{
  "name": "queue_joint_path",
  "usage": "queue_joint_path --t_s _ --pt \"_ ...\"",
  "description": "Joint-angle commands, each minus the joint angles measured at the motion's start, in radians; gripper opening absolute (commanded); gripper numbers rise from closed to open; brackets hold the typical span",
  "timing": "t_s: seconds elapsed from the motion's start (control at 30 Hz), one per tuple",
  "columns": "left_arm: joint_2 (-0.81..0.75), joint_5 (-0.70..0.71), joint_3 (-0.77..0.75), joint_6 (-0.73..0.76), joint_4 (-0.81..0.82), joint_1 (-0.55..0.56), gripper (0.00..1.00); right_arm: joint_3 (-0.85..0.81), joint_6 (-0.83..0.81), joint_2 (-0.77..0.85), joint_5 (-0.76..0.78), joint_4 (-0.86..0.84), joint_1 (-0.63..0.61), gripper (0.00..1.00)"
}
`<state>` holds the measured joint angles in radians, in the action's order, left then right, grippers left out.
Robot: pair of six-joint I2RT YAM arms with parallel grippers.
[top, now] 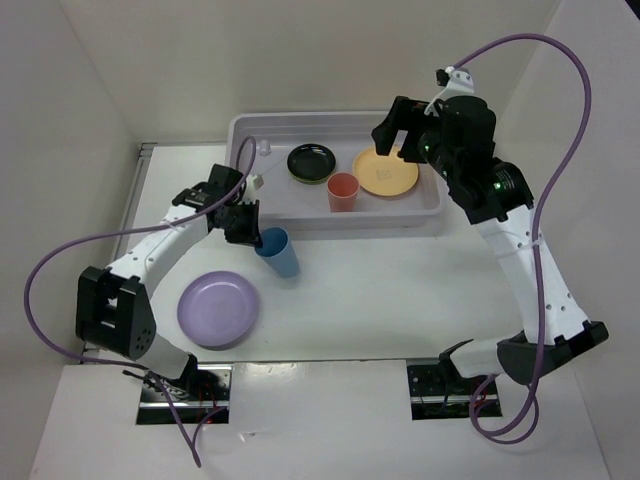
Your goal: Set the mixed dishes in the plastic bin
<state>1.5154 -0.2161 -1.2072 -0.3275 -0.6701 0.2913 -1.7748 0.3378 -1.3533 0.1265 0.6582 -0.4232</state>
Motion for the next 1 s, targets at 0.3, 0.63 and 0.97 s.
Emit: queue_joint_path --t_s 0.3,0.63,0.97 --pt "0.130 0.092 -0.624 0.031 -0.206 0.011 0.00 0.008 -0.022 0.117 -0.036 -0.051 -0.008 0.95" --pt "0.430 0.135 -0.946 0.022 -0.249 0.011 0.00 0.035 -0.022 0.180 -0.036 -0.051 -0.008 0.95" --pt "0.629 0.126 -1.028 0.004 -0.244 0.020 0.00 0.044 -0.031 0.161 -0.027 -0.060 -0.008 0.96"
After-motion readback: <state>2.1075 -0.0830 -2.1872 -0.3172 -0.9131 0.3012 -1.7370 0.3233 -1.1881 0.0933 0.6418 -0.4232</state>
